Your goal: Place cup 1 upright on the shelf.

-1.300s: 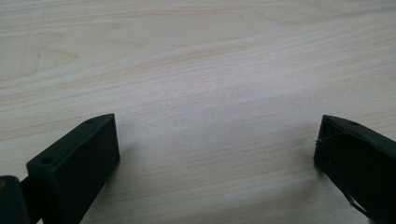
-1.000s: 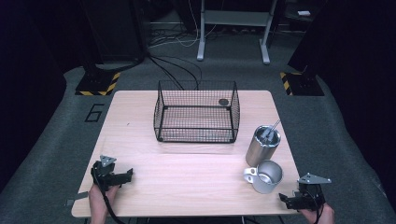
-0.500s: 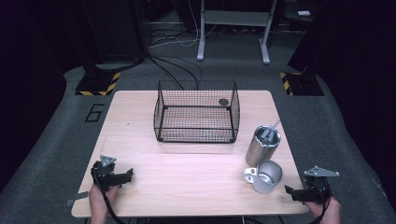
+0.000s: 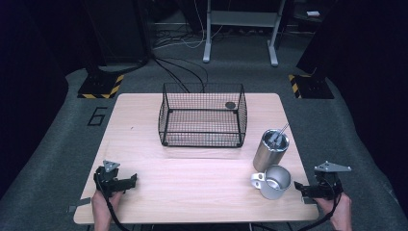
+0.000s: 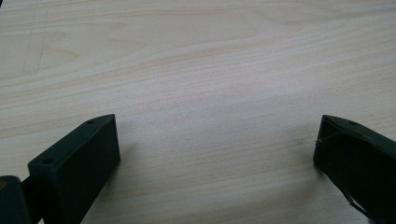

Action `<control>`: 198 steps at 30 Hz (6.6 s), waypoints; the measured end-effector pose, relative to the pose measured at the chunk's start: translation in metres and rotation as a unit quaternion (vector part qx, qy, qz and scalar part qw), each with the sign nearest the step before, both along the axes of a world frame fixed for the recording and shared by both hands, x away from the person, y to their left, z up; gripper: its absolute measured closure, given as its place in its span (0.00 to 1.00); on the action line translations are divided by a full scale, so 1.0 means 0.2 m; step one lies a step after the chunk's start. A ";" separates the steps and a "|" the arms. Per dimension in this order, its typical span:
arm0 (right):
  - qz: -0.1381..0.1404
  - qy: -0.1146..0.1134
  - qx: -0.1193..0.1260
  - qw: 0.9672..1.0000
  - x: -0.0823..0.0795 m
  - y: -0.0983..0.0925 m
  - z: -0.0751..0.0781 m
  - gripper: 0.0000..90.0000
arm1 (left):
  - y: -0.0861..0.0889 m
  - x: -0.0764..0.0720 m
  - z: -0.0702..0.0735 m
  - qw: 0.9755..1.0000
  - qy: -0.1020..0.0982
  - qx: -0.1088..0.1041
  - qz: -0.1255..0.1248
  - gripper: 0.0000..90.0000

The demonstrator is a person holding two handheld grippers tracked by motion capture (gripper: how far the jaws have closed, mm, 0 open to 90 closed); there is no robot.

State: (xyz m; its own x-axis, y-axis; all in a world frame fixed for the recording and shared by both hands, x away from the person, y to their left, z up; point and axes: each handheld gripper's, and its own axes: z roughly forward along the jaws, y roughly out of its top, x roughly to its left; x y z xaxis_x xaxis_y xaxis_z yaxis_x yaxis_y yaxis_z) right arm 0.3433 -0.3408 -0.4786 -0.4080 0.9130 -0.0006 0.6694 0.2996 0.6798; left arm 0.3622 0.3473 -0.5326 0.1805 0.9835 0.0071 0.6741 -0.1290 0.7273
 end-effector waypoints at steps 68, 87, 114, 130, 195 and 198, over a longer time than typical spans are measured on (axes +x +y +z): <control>0.086 -0.046 0.032 0.995 0.36 0.46 0.43 0.00 | 0.00 0.00 0.00 1.000 -0.001 0.002 -0.001 0.01; 0.073 -0.051 0.030 0.996 0.40 0.51 0.41 0.02 | 0.00 0.00 0.00 1.000 -0.001 0.006 -0.003 0.01; 0.070 -0.055 0.024 0.996 0.42 0.52 0.40 0.04 | 0.00 0.00 0.00 1.000 -0.001 0.005 -0.002 0.01; 0.067 -0.066 0.030 0.995 0.41 0.52 0.44 0.04 | -0.01 0.00 0.00 1.000 -0.003 0.004 -0.001 0.01; 0.150 -0.070 0.030 0.986 0.39 0.85 0.65 0.04 | 0.00 0.00 0.00 1.000 -0.001 0.004 -0.001 0.01; 0.157 -0.070 0.033 0.985 0.39 0.87 0.65 0.04 | 0.00 0.00 0.00 1.000 -0.001 0.003 -0.001 0.01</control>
